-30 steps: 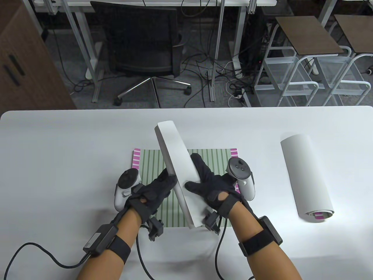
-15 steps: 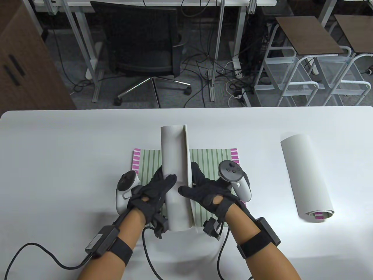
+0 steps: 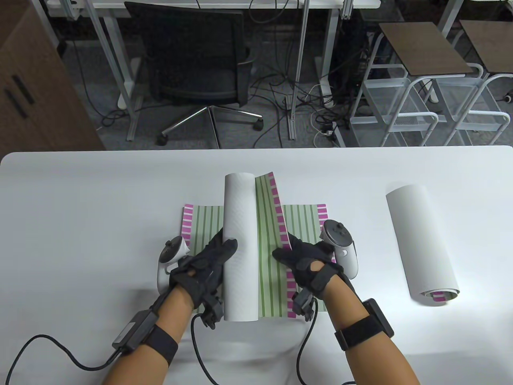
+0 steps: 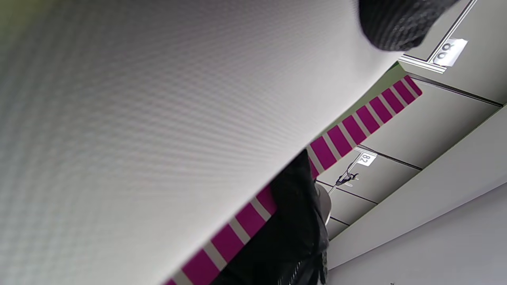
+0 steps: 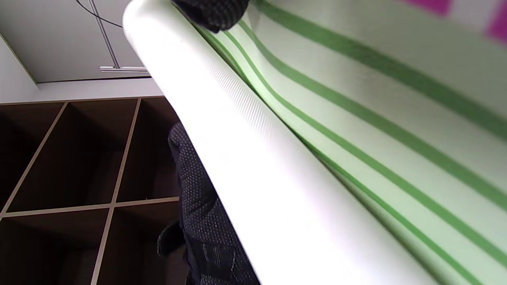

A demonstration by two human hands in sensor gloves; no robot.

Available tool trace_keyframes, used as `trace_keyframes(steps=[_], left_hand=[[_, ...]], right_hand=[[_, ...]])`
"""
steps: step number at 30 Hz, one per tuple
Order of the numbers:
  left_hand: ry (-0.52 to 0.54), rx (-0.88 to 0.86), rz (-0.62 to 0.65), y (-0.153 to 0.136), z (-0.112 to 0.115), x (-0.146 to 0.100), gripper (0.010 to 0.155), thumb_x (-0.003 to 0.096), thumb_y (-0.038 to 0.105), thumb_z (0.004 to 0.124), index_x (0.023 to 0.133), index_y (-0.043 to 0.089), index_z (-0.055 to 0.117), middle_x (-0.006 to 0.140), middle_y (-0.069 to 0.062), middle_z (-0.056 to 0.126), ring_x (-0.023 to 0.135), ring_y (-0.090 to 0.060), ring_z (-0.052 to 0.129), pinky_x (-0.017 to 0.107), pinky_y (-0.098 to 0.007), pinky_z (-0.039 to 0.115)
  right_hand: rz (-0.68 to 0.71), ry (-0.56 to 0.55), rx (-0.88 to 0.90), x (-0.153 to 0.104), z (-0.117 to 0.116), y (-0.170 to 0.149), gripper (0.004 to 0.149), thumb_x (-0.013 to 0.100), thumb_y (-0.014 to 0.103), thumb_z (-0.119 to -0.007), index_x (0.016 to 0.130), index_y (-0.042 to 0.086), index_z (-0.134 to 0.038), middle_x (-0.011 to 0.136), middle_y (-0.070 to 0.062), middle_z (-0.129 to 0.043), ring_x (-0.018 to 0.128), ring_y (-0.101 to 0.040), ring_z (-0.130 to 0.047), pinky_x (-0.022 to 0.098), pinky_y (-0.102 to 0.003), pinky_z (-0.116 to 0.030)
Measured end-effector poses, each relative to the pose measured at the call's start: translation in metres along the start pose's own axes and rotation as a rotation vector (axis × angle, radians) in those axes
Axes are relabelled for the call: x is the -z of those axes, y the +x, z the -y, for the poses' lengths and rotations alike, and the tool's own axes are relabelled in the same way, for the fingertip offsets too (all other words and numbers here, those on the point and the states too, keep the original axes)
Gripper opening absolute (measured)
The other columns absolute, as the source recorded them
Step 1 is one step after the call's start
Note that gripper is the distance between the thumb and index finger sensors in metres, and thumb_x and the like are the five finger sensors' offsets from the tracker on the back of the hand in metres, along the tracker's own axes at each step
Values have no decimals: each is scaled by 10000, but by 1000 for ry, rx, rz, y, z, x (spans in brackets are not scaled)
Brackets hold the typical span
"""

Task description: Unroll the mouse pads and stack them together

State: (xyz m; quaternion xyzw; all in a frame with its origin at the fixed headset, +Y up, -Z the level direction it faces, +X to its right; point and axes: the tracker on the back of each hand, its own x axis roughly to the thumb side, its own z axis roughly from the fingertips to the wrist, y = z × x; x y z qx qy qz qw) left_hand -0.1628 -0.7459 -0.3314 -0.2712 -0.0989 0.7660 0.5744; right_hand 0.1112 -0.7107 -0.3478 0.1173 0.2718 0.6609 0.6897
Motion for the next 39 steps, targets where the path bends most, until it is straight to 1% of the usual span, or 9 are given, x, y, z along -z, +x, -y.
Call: trace_keyframes(steps=[5, 11, 15, 18, 21, 25, 33, 37, 39], left_hand=[[39, 84, 25, 2, -6, -1, 795, 582, 512, 677, 1086, 377, 77, 1140, -69, 350, 1004, -345, 738, 662, -520, 697], [53, 59, 4, -5, -10, -2, 696, 590, 474, 609, 1107, 427, 146, 1153, -89, 295, 1060, -386, 637, 669, -583, 661], [-10, 96, -34, -11, -8, -1, 924, 554, 698, 658, 1067, 353, -29, 1158, -102, 161, 1106, -420, 499, 691, -627, 594], [-6, 137, -63, -15, -5, 1, 1061, 519, 724, 746, 1021, 341, -107, 1143, -89, 97, 1109, -413, 469, 701, -630, 575], [29, 162, -71, -14, -6, 1, 1096, 508, 677, 810, 1015, 345, -103, 1137, -74, 134, 1086, -379, 540, 698, -596, 612], [88, 105, -67, -14, -8, 0, 1035, 516, 607, 831, 1052, 342, -14, 1132, -65, 255, 1034, -341, 655, 676, -558, 662], [128, 59, -48, -13, -22, -5, 841, 560, 553, 748, 1109, 346, 145, 1123, -89, 420, 1012, -359, 723, 658, -559, 687], [68, 60, -52, -15, -22, -5, 827, 578, 581, 673, 1110, 318, 97, 1144, -106, 358, 1052, -388, 652, 674, -590, 647], [52, 72, -60, -16, -21, -4, 917, 559, 673, 686, 1095, 307, 38, 1154, -100, 296, 1070, -393, 607, 685, -602, 622]], right_hand=[[-1, -29, -33, -2, 3, 2, 651, 457, 164, -737, 1007, 248, -399, 915, -174, -644, 615, -415, -965, 406, -471, -856], [-8, -40, -84, -1, -2, 3, 651, 459, 168, -735, 1009, 236, -392, 916, -185, -630, 617, -426, -959, 408, -476, -856], [-16, -38, -111, -1, -6, 2, 649, 460, 169, -735, 1009, 238, -395, 916, -188, -629, 617, -436, -955, 409, -482, -855], [-20, -35, -147, 0, -9, 2, 648, 460, 170, -734, 1009, 243, -398, 919, -188, -624, 620, -443, -948, 413, -488, -850], [-12, -36, -146, -1, -10, 4, 646, 460, 168, -734, 1008, 245, -403, 918, -187, -626, 617, -445, -949, 411, -489, -849], [1, -45, -141, -3, -4, 7, 637, 459, 164, -734, 1008, 252, -422, 917, -188, -635, 608, -442, -956, 405, -488, -852], [38, -81, -92, -11, 13, 15, 627, 458, 157, -736, 1007, 252, -446, 912, -187, -647, 591, -435, -967, 395, -482, -857], [35, -79, -97, -10, 10, 15, 631, 459, 157, -735, 1008, 246, -438, 912, -187, -644, 590, -433, -968, 394, -480, -859], [39, -73, -106, -10, 7, 16, 632, 459, 159, -735, 1008, 244, -434, 913, -186, -643, 591, -433, -967, 394, -480, -859]])
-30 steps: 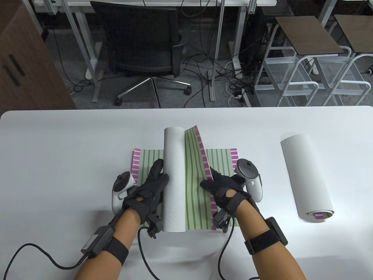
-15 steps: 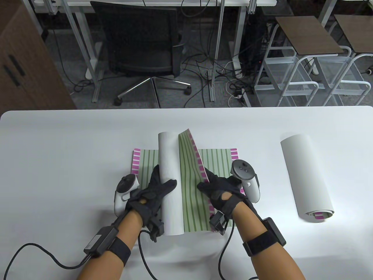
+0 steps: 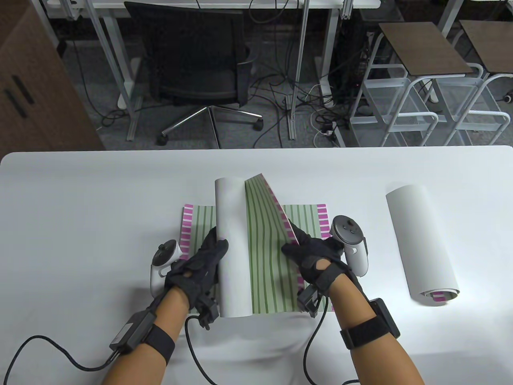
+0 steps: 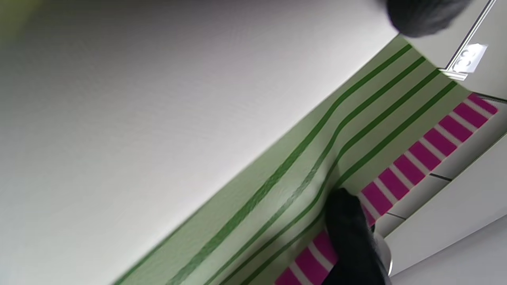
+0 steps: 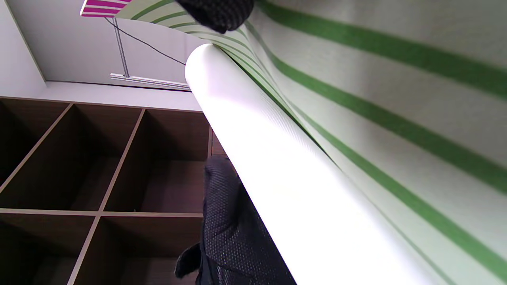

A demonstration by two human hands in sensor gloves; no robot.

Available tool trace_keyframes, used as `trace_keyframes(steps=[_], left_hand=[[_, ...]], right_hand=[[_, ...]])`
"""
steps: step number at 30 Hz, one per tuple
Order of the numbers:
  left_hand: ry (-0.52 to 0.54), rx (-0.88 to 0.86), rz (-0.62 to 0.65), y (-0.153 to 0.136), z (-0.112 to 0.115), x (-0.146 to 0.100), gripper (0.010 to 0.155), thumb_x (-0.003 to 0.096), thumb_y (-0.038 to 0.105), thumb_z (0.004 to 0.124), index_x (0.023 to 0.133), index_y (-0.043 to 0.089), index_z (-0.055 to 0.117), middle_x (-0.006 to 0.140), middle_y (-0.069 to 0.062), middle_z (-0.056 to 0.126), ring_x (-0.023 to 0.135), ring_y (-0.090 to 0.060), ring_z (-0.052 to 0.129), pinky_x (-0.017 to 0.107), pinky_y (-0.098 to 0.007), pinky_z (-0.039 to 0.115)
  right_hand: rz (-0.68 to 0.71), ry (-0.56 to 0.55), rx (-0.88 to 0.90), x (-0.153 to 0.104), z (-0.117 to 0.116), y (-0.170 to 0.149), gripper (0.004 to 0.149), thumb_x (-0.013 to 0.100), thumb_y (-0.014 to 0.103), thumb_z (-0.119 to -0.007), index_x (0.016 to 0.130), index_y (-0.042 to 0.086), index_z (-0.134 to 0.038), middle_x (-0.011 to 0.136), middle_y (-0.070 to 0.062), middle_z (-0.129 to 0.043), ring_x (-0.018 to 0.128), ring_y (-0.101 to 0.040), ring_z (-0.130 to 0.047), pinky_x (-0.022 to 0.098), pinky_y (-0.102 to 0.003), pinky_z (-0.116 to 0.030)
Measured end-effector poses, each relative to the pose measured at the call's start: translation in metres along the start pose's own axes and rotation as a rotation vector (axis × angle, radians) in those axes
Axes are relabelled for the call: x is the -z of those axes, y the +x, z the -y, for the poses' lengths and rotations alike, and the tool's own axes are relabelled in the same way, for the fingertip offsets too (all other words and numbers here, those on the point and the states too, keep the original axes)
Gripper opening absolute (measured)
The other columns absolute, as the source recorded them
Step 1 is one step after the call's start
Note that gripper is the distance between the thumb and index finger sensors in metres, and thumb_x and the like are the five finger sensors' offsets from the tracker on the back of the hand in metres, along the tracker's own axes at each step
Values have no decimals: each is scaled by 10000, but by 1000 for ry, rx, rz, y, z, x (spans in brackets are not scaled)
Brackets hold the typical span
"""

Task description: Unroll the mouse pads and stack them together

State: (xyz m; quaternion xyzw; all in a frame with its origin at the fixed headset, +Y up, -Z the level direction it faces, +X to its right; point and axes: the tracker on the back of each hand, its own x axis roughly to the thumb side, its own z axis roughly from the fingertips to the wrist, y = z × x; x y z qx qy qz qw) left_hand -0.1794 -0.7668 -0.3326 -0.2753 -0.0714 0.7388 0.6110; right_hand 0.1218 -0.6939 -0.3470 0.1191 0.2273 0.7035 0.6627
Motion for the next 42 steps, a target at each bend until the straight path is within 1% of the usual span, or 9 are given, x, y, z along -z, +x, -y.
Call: trace_keyframes(steps=[4, 11, 21, 25, 26, 28, 32, 36, 42], left_hand=[[-4, 40, -27, -1, 3, 2, 1065, 509, 700, 788, 1057, 308, -37, 1144, -89, 205, 1068, -373, 589, 698, -589, 614], [63, -3, -31, -1, -3, 0, 1021, 510, 591, 849, 1079, 304, 51, 1123, -72, 334, 988, -323, 729, 661, -534, 693], [128, -53, -9, -1, -21, -6, 826, 566, 526, 742, 1117, 294, 172, 1110, -106, 464, 979, -363, 772, 646, -544, 708], [79, -45, -18, -4, -23, -5, 766, 585, 521, 675, 1129, 294, 185, 1126, -125, 434, 1008, -394, 729, 655, -573, 683], [70, -33, -19, -4, -22, -5, 775, 586, 551, 663, 1130, 301, 172, 1134, -122, 412, 1021, -391, 708, 659, -575, 675], [46, -26, -25, -5, -19, -4, 888, 562, 655, 695, 1120, 293, 107, 1150, -114, 333, 1043, -401, 657, 675, -589, 644], [31, 41, -60, -5, -13, -2, 1073, 506, 714, 784, 1071, 289, -23, 1143, -103, 190, 1054, -377, 610, 690, -579, 627], [78, 51, -74, -7, -13, -2, 1087, 496, 641, 850, 1064, 300, -12, 1132, -89, 225, 1022, -342, 664, 680, -547, 659], [128, 33, -53, -5, -19, -3, 1008, 512, 573, 850, 1082, 313, 60, 1125, -83, 310, 982, -322, 730, 663, -522, 690]], right_hand=[[9, 11, -19, -1, -4, 4, 633, 460, 161, -734, 1010, 242, -431, 915, -187, -638, 593, -434, -965, 395, -480, -858], [17, 4, -14, -3, 2, 7, 629, 459, 161, -735, 1009, 243, -440, 912, -184, -647, 583, -430, -973, 388, -477, -862], [29, -30, 41, -8, 19, 10, 623, 459, 154, -735, 1008, 241, -453, 908, -186, -655, 569, -424, -982, 379, -472, -867], [26, -26, 35, -7, 17, 9, 624, 461, 156, -734, 1009, 238, -448, 908, -187, -653, 571, -423, -981, 380, -471, -867], [26, -26, 33, -7, 16, 9, 625, 461, 156, -734, 1010, 236, -445, 909, -187, -650, 570, -425, -981, 379, -471, -868], [29, -23, 28, -7, 14, 10, 627, 461, 159, -734, 1010, 236, -441, 910, -185, -650, 572, -424, -980, 380, -470, -868], [39, -13, 20, -7, 9, 14, 630, 461, 160, -733, 1011, 233, -436, 911, -185, -646, 572, -424, -980, 380, -469, -868], [42, -11, 8, -8, 8, 15, 627, 462, 160, -732, 1011, 235, -439, 911, -184, -648, 572, -425, -979, 380, -470, -867], [47, -20, 16, -9, 14, 17, 624, 462, 159, -733, 1011, 239, -446, 910, -185, -652, 568, -428, -980, 378, -473, -866]])
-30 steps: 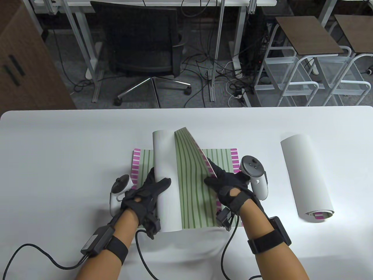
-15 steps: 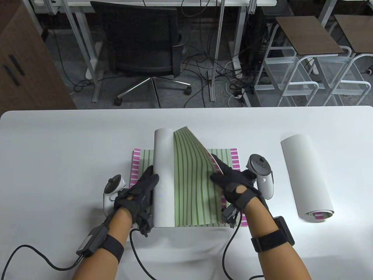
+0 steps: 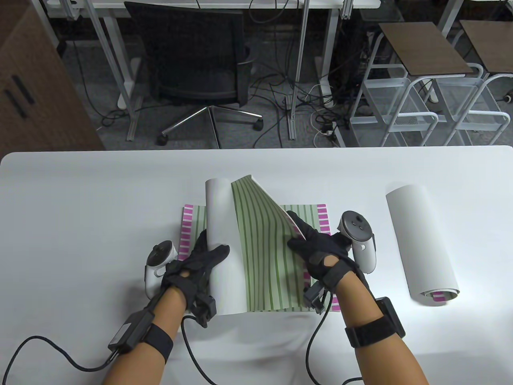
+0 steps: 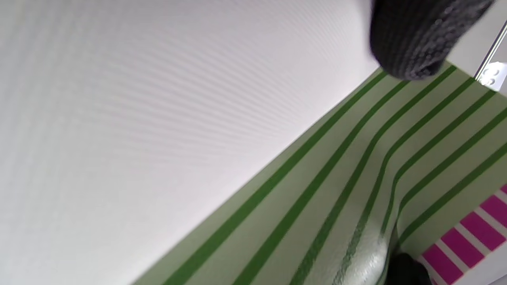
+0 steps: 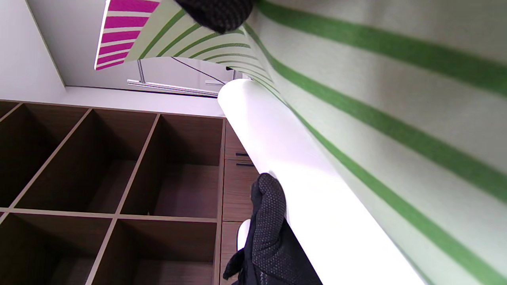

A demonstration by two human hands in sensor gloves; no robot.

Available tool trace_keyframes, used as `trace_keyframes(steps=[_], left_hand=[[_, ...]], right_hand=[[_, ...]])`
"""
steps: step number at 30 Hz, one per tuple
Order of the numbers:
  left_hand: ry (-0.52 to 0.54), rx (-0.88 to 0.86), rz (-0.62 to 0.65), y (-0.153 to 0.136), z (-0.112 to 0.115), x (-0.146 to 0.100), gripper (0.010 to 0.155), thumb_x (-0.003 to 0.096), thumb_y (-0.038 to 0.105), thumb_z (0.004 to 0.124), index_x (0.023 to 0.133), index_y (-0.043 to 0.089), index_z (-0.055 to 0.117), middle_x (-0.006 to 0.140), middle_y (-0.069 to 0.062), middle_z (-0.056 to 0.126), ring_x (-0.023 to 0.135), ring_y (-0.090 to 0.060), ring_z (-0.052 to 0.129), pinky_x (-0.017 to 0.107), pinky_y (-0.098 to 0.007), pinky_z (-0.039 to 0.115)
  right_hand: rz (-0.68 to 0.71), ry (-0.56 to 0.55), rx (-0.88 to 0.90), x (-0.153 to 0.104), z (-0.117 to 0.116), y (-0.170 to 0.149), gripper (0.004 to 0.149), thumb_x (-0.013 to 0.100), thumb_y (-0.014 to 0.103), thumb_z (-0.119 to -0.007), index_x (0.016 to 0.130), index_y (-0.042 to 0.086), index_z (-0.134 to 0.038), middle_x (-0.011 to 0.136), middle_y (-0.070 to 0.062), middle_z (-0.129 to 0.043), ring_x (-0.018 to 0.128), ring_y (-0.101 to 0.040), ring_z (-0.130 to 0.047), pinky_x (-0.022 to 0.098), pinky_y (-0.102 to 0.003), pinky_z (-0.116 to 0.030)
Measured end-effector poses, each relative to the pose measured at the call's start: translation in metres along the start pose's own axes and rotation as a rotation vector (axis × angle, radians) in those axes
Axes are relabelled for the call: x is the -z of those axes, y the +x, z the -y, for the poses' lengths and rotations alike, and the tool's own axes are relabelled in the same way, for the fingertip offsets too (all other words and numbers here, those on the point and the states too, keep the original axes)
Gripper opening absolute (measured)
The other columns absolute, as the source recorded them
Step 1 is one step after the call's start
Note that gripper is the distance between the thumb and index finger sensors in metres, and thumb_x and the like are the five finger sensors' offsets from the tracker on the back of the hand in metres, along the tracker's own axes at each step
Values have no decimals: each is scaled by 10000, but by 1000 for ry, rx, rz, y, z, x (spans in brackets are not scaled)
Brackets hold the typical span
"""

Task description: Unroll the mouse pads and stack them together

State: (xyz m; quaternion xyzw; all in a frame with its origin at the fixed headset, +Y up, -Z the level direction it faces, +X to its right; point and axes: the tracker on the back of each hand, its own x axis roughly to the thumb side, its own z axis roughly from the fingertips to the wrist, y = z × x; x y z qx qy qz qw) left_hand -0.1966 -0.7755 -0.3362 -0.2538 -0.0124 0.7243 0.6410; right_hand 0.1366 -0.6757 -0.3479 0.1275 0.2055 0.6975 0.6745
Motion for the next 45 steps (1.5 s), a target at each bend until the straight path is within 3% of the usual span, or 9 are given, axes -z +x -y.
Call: trace_keyframes(steps=[6, 13, 19, 23, 28, 32, 42, 45], left_hand=[[46, -13, 19, 0, -11, -2, 885, 546, 529, 792, 1110, 300, 149, 1108, -93, 446, 973, -346, 762, 654, -536, 692], [14, -15, 0, -5, -20, -4, 846, 570, 561, 732, 1121, 294, 148, 1132, -121, 411, 1013, -396, 711, 665, -574, 665], [7, 44, -63, -6, -13, -3, 1053, 495, 716, 795, 1091, 278, 45, 1142, -125, 272, 1038, -399, 645, 683, -591, 628], [28, 51, -77, -9, -14, -2, 1052, 496, 665, 833, 1089, 275, 55, 1128, -104, 295, 1011, -364, 687, 678, -562, 654], [159, 19, -62, -8, -26, -5, 906, 523, 520, 836, 1110, 308, 180, 1092, -94, 449, 944, -337, 788, 647, -536, 703], [127, -41, -53, -9, -29, -6, 874, 537, 506, 814, 1116, 295, 194, 1084, -97, 502, 944, -351, 800, 641, -545, 709], [23, -160, -5, -10, -29, -7, 982, 519, 739, 736, 1123, 293, 103, 1156, -131, 329, 1061, -436, 625, 669, -631, 632], [7, -152, -2, -7, -31, -9, 1005, 515, 745, 745, 1117, 291, 79, 1162, -130, 289, 1073, -443, 598, 671, -639, 622]], right_hand=[[9, -12, 10, -2, 5, 1, 622, 462, 158, -733, 1010, 239, -452, 909, -184, -656, 565, -424, -983, 375, -470, -869], [16, 0, -2, -1, 0, 3, 623, 462, 159, -734, 1010, 239, -449, 910, -183, -653, 568, -426, -981, 377, -470, -868], [14, 12, -29, 0, -7, 4, 626, 461, 160, -735, 1011, 233, -445, 910, -184, -652, 568, -427, -980, 376, -470, -868], [26, 17, -32, -2, -6, 8, 624, 461, 160, -734, 1011, 231, -448, 909, -186, -653, 564, -427, -981, 375, -471, -867], [46, -1, 0, -7, 4, 13, 622, 461, 158, -735, 1012, 229, -454, 904, -184, -663, 554, -419, -989, 367, -467, -871], [47, -4, 12, -7, 6, 13, 621, 462, 159, -735, 1012, 227, -455, 904, -186, -663, 553, -421, -989, 365, -465, -872], [56, -23, 54, -10, 16, 16, 625, 465, 172, -734, 1015, 221, -443, 904, -184, -663, 548, -419, -990, 362, -462, -874], [59, -25, 58, -11, 20, 17, 624, 465, 172, -734, 1016, 220, -445, 904, -185, -664, 547, -420, -989, 361, -463, -872]])
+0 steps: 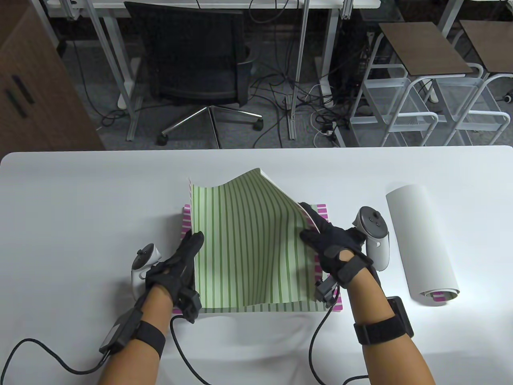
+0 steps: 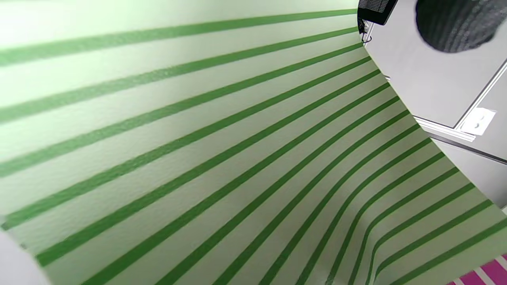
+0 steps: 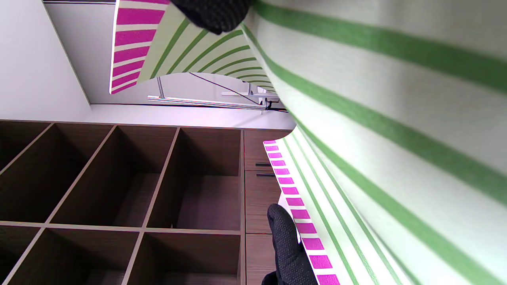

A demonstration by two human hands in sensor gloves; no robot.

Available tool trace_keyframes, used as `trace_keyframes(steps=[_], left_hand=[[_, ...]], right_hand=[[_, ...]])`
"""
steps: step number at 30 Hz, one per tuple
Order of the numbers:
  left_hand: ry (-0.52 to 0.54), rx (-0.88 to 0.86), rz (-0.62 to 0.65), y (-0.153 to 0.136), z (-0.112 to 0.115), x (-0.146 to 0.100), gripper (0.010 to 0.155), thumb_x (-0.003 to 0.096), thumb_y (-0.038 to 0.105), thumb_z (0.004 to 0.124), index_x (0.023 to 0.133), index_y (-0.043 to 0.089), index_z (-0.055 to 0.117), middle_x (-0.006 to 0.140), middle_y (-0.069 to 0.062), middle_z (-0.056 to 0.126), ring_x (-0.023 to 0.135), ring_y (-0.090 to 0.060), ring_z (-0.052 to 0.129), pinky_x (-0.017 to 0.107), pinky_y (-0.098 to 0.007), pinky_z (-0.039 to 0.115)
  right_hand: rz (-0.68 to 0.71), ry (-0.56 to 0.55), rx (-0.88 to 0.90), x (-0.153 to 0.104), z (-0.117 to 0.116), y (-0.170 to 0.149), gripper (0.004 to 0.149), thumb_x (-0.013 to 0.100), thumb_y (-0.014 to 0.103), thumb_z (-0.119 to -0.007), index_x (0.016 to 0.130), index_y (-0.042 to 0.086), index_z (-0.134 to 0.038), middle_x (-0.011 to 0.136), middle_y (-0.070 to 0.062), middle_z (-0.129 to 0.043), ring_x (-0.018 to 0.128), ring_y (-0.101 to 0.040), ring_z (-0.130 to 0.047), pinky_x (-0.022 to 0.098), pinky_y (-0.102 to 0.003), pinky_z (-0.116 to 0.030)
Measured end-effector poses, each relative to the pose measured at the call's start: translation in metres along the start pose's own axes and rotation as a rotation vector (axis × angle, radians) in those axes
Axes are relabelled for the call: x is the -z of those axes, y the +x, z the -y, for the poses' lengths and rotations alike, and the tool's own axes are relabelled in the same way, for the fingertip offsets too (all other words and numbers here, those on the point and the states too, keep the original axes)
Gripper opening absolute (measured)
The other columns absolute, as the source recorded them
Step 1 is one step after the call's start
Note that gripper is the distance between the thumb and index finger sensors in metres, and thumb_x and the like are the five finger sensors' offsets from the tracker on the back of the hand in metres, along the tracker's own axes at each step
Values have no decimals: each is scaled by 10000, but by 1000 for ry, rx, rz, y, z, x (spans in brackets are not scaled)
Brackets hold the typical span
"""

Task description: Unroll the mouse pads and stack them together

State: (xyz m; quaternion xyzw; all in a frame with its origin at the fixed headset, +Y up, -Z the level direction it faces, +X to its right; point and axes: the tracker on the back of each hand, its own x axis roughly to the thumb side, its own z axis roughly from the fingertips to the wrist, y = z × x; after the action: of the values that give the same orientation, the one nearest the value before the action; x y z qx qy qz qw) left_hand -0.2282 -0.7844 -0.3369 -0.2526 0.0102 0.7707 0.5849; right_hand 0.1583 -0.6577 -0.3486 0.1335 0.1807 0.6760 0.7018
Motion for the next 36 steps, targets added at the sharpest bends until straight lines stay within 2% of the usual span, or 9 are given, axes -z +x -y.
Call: trace_keyframes(steps=[4, 6, 8, 13, 18, 22, 26, 30, 36], left_hand=[[31, 96, -72, 8, -9, -4, 794, 596, 466, 716, 1129, 242, 173, 1133, -139, 397, 1023, -412, 694, 663, -597, 657], [69, 175, -101, 12, -14, -6, 690, 579, 337, 715, 1137, 228, 324, 1086, -149, 535, 946, -396, 792, 648, -598, 666], [81, 372, -163, 20, -21, -8, 630, 566, 291, 721, 1127, 223, 442, 1017, -124, 661, 827, -352, 891, 649, -585, 669], [167, 687, -209, 38, -31, -12, 597, 539, 283, 789, 1095, 269, 571, 878, -66, 767, 616, -254, 943, 643, -540, 693], [236, 676, -121, 48, -31, -13, 582, 501, 277, 865, 1047, 246, 665, 800, -72, 847, 515, -239, 996, 602, -518, 743], [263, 667, -128, 44, -30, -13, 562, 510, 264, 835, 1045, 229, 665, 815, -75, 848, 535, -248, 1003, 605, -518, 741], [270, 774, -181, 39, -27, -8, 568, 509, 226, 812, 1054, 213, 650, 846, -86, 839, 587, -270, 996, 622, -532, 721], [393, 1014, -190, 39, -20, -6, 561, 485, 252, 866, 1023, 232, 706, 805, -75, 878, 547, -249, 1011, 604, -513, 747], [455, 1179, -203, 37, -14, -4, 569, 466, 287, 904, 1005, 228, 731, 770, -65, 899, 506, -229, 1013, 581, -485, 767]], right_hand=[[-5, -8, 11, -2, 7, 1, 623, 465, 170, -734, 1016, 219, -447, 904, -185, -664, 544, -418, -991, 360, -463, -872], [-12, -18, 6, -2, 12, 0, 619, 466, 169, -734, 1015, 221, -453, 903, -182, -669, 543, -417, -992, 359, -463, -872], [-32, -39, -16, -3, 17, -1, 615, 465, 169, -739, 1014, 221, -465, 892, -177, -686, 542, -413, -993, 359, -464, -871], [-122, -100, -128, -7, 37, -7, 595, 462, 173, -757, 1006, 229, -523, 829, -131, -749, 566, -360, -992, 379, -451, -864], [-258, -253, -334, -12, 58, -21, 574, 442, 198, -820, 975, 234, -611, 763, -91, -789, 501, -313, -993, 357, -437, -848], [-322, -361, -372, -11, 68, -52, 571, 401, 183, -867, 937, 219, -675, 725, -88, -834, 472, -316, -1012, 340, -443, -856], [-380, -390, -479, -6, 67, -72, 566, 395, 148, -834, 934, 208, -672, 738, -98, -842, 491, -326, -1017, 349, -449, -861], [-409, -413, -576, 0, 60, -82, 562, 394, 161, -846, 928, 217, -679, 729, -88, -849, 489, -317, -1014, 347, -444, -858], [-465, -425, -726, 3, 57, -97, 557, 395, 193, -857, 923, 221, -683, 716, -75, -855, 483, -297, -1005, 350, -429, -855]])
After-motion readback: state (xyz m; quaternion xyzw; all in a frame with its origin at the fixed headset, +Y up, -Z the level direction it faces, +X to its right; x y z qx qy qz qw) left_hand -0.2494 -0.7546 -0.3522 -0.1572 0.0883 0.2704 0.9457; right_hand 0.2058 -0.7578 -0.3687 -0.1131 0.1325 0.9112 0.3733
